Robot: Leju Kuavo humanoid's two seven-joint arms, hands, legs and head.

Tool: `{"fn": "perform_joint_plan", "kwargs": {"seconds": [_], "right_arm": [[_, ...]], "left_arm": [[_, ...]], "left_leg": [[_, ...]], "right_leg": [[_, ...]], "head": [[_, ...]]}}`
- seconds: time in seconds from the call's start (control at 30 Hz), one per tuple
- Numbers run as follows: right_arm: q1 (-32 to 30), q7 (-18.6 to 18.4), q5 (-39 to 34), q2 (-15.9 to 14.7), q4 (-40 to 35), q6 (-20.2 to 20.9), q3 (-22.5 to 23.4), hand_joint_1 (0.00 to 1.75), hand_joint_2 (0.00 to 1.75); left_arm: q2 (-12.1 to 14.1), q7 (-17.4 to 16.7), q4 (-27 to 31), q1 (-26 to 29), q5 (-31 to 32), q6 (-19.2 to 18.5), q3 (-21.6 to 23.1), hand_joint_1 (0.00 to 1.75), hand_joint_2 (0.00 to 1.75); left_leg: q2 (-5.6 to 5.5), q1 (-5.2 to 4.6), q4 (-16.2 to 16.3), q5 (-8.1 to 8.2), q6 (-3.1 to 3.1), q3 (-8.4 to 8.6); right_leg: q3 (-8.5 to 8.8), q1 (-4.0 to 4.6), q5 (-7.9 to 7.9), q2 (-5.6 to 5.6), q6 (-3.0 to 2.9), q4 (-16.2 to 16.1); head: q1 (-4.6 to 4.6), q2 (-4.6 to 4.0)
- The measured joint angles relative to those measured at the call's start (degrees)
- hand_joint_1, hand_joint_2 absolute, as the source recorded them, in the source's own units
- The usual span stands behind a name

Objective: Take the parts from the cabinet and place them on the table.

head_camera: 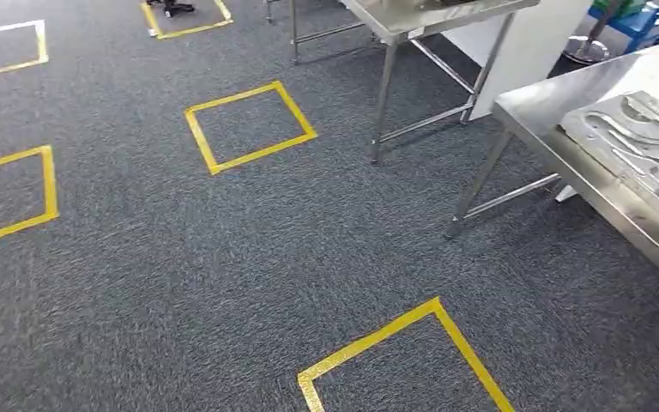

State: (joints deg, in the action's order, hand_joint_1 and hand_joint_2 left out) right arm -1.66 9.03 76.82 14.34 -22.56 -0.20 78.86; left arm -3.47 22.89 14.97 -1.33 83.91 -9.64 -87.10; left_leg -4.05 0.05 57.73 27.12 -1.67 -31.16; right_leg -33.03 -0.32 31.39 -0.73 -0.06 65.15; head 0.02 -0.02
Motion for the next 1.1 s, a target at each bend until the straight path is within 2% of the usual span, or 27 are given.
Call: {"fn": "perform_joint_plan", "kwargs": {"seconds": [0.03, 0.07, 0.1, 0.2, 0.23, 0.27, 0.3, 0.37, 0.4, 0.43, 0.47, 0.5, 0.53, 0.57, 0.6, 0.63, 0.7, 0.73, 0.77, 0.8, 0.87, 0.9, 0.93, 1.0, 1.03, 1.07, 1.1], "right_arm": [[-0.02, 0.0, 0.11, -0.07, -0.02, 0.05, 0.04, 0.0, 0.0], [0.05, 0.0, 0.29, -0.81, -0.09, 0.04, 0.22, 0.0, 0.0], [0.07, 0.02, 0.4, -0.57, 0.02, 0.07, 0.28, 0.0, 0.0], [0.14, 0.02, 0.59, -0.7, 0.02, 0.09, 0.35, 0.0, 0.0], [0.15, 0.0, 0.59, -0.59, 0.05, 0.11, 0.37, 0.0, 0.0], [-0.03, 0.02, 0.61, -0.57, 0.05, 0.15, 0.39, 0.0, 0.0], [-0.19, 0.0, 0.66, -0.57, 0.05, 0.18, 0.42, 0.0, 0.0], [-0.27, 0.0, 0.68, -0.55, 0.05, 0.24, 0.5, 0.0, 0.0], [-0.26, 0.0, 0.68, -0.55, 0.05, 0.28, 0.57, 0.0, 0.0], [-0.22, 0.0, 0.68, -0.55, 0.05, 0.31, 0.66, 0.0, 0.0], [-0.18, 0.0, 0.68, -0.5, 0.05, 0.31, 0.72, 0.0, 0.0], [-0.15, 0.0, 0.68, -0.5, 0.07, 0.33, 0.79, 0.0, 0.0], [-0.15, 0.0, 0.68, -0.5, 0.05, 0.33, 0.83, 0.0, 0.0], [-0.14, -0.02, 0.7, -0.64, 0.02, 0.31, 0.87, 0.0, 0.0], [-0.16, 0.0, 0.79, -0.85, -0.02, 0.26, 1.01, 0.0, 0.0], [0.02, 0.02, 0.86, -0.68, 0.0, 0.26, 1.03, 0.0, 0.0], [0.3, 0.02, 1.16, -0.68, 0.0, 0.29, 1.11, 0.0, 0.0], [0.36, 0.02, 1.4, -0.63, 0.02, 0.33, 1.14, 0.0, 0.0], [0.36, 0.07, 1.53, -0.61, 0.02, 0.4, 1.18, 0.0, 0.0], [0.33, 0.11, 1.55, -0.57, 0.04, 0.5, 1.26, 0.0, 0.0], [0.1, 0.11, 1.71, -0.57, 0.05, 0.61, 1.36, 0.0, 0.0], [0.06, 0.11, 1.73, -0.57, 0.05, 0.66, 1.4, 0.0, 0.0], [0.05, 0.11, 1.79, -0.57, 0.02, 0.66, 1.42, 0.0, 0.0], [0.05, 0.13, 1.88, -0.57, 0.02, 0.66, 1.42, 0.0, 0.0], [0.05, 0.13, 1.88, -0.57, 0.02, 0.66, 1.42, 0.0, 0.0], [0.0, 0.15, 1.9, -0.76, -0.06, 0.66, 1.44, 0.0, 0.0], [0.12, 0.17, 1.9, -1.05, -0.17, 0.66, 1.51, 0.0, 0.0]], "left_arm": [[-0.02, -0.05, 0.0, -0.02, 0.0, -0.02, 0.0, 0.0, 0.0], [-0.68, -0.07, -0.35, -0.3, 0.09, -0.15, 0.02, 0.0, 0.0], [-0.33, -0.22, -0.39, -0.44, 0.09, -0.18, 0.02, 0.0, 0.0], [-0.33, -0.37, -0.42, -0.03, 0.07, -0.17, 0.02, 0.0, 0.0], [-0.18, -0.42, -0.42, 0.03, 0.07, -0.15, 0.02, 0.0, 0.0], [-0.18, -0.44, -0.44, 0.04, 0.09, -0.2, 0.02, 0.0, 0.0], [-0.18, -0.5, -0.44, -0.14, 0.07, -0.13, 0.02, 0.0, 0.0], [0.0, -0.57, -0.44, -0.34, 0.07, -0.02, 0.02, 0.0, 0.0], [0.02, -0.59, -0.44, -0.28, 0.07, 0.0, 0.02, 0.0, 0.0], [0.04, -0.61, -0.44, -0.15, 0.07, 0.0, 0.02, 0.0, 0.0], [0.11, -0.66, -0.44, -0.07, 0.07, 0.02, 0.02, 0.0, 0.0], [0.15, -0.7, -0.44, -0.08, 0.07, 0.02, 0.02, 0.0, 0.0], [0.15, -0.7, -0.44, -0.16, 0.07, 0.02, 0.02, 0.0, 0.0], [-0.13, -0.74, -0.57, -0.32, 0.07, 0.02, 0.02, 0.0, 0.0], [-0.17, -0.63, -0.61, -0.4, 0.07, 0.07, 0.02, 0.0, 0.0], [-0.06, -0.64, -0.63, -0.25, 0.09, 0.26, 0.02, 0.0, 0.0], [0.02, -0.55, -0.63, -0.06, 0.11, 0.42, 0.02, 0.0, 0.0], [0.06, -0.53, -0.61, 0.02, 0.15, 0.52, 0.02, 0.0, 0.0], [0.04, -0.48, -0.61, 0.03, 0.15, 0.59, 0.02, 0.0, 0.0], [0.04, -0.48, -0.61, -0.05, 0.17, 0.63, 0.02, 0.0, 0.0], [0.04, -0.48, -0.61, -0.23, 0.17, 0.68, 0.02, 0.0, 0.0], [0.04, -0.48, -0.61, -0.17, 0.17, 0.68, 0.02, 0.0, 0.0], [0.0, -0.48, -0.61, -0.04, 0.17, 0.68, 0.02, 0.0, 0.0], [-0.02, -0.48, -0.63, -0.03, 0.17, 0.68, 0.02, 0.0, 0.0], [-0.19, -0.48, -0.63, -0.11, 0.2, 0.68, 0.02, 0.0, 0.0], [-0.64, -0.48, -0.68, -0.15, 0.22, 0.66, 0.02, 0.0, 0.0], [-0.94, -0.48, -0.83, -0.73, 0.24, 0.68, 0.02, 0.0, 0.0]], "left_leg": [[-0.58, 0.12, -0.07, 0.0, 0.0, 0.0], [-0.9, 0.03, 0.15, 0.11, 0.2, -0.34], [-1.78, 0.42, 0.08, -0.02, 0.55, -0.48], [-3.38, 0.56, -0.77, -0.59, 1.69, -0.81], [-1.47, 0.5, 0.12, -0.39, 1.49, -0.59], [1.11, 0.26, 1.94, 1.26, 1.74, -1.48], [2.4, 0.42, 5.76, 3.83, 2.11, -3.37], [3.22, 0.99, 14.4, 7.89, 3.06, -7.55], [3.38, 1.37, 16.32, 8.1, 3.5, -8.43], [3.65, 1.81, 15.37, 6.94, 4.0, -7.87], [3.93, 2.17, 12.16, 4.93, 4.48, -6.16], [4.6, 2.61, 7.04, 2.42, 5.1, -3.41], [6.29, 3.07, 2.18, 0.47, 5.86, -0.69], [7.75, 2.76, 1.91, 1.1, 6.0, -0.66], [7.11, 2.77, 1.54, 0.8, 4.69, -0.82], [6.53, 2.49, 2.01, 0.94, 3.71, -1.03], [5.63, 2.13, 2.19, 0.96, 2.68, -1.6], [5.23, 2.19, 1.89, 0.73, 2.08, -1.34], [4.85, 2.1, 1.84, 0.62, 1.82, -1.39], [4.41, 1.89, 1.73, 0.49, 1.59, -1.5], [3.24, 1.21, 1.7, 0.28, 1.25, -1.91], [2.52, 0.78, 1.71, 0.21, 1.09, -2.03], [1.91, 0.41, 1.71, 0.19, 0.95, -2.01], [0.33, -0.17, 1.71, 0.21, 0.7, -1.54], [-0.4, -0.3, 1.67, 0.24, 0.64, -1.22], [-0.87, 0.03, 1.49, 0.22, 0.48, -1.62], [-1.51, -0.4, 1.58, 0.21, 0.52, -1.32]], "right_leg": [[2.13, 0.41, -2.43, -2.01, -1.08, -4.85], [2.96, 0.77, -2.12, -4.93, -2.43, -7.4], [2.98, 0.96, -2.31, -3.8, -2.33, -7.93], [3.62, 1.15, -2.83, -2.15, -2.89, -9.17], [4.41, 0.17, -3.81, -1.05, -2.23, -10.66], [4.86, 0.22, -3.87, -0.72, -2.33, -11.31], [4.98, 0.18, -3.92, 0.24, -2.42, -11.37], [4.95, 0.1, -3.56, 1.95, -2.15, -11.2], [5.01, -0.05, -3.39, 2.64, -1.91, -11.1], [5.14, -0.26, -3.16, 3.4, -1.55, -10.96], [5.2, -0.54, -2.89, 4.04, -1.12, -10.67], [5.24, -1.05, -2.4, 4.74, -0.47, -10.06], [5.15, -1.39, -1.78, 5.28, 0.19, -9.19], [5.04, -0.67, -1.09, 5.82, 1.08, -8.32], [5.04, -1.15, -0.32, 5.99, 1.53, -7.58], [5.15, -0.87, -0.46, 6.38, 1.78, -7.74], [5.46, -1.28, -0.65, 7.01, 2.21, -8.06], [5.52, -1.69, 0.01, 5.99, 2.58, -7.78], [4.82, -1.74, 1.77, 3.22, 2.51, -6.08], [3.1, -1.67, 4.12, 1.88, 2.3, -2.57], [-1.97, -1.07, 8.37, 1.29, 1.66, 7.24], [-3.9, -0.67, 8.89, 1.23, 1.07, 10.4], [-4.42, -0.09, 7.99, 1.09, 0.33, 10.72], [-1.72, 1.61, 2.33, 0.32, -1.73, 3.95], [0.62, 2.56, -0.9, -0.77, -2.93, -1.3], [2.2, 3.6, -2.62, -3.19, -4.33, -5.5], [2.57, 3.32, -2.13, -4.32, -5.41, -6.69]], "head": [[0.02, 0.02], [-0.22, 0.0], [-0.28, 0.02], [0.04, 0.02], [0.06, 0.02], [-0.02, 0.0], [-0.4, 0.0], [-0.39, 0.02], [-0.46, 0.02], [-0.44, 0.0], [-0.39, 0.02], [-0.42, 0.02], [-0.44, 0.0], [-0.59, 0.02], [-0.61, 0.02], [-0.09, 0.02], [-0.11, 0.0], [-0.07, 0.02], [0.35, 0.0], [0.37, 0.02], [0.52, 0.02], [0.52, 0.02], [0.48, 0.02], [0.48, 0.02], [0.5, 0.02], [0.48, 0.02], [0.04, 0.02]]}}
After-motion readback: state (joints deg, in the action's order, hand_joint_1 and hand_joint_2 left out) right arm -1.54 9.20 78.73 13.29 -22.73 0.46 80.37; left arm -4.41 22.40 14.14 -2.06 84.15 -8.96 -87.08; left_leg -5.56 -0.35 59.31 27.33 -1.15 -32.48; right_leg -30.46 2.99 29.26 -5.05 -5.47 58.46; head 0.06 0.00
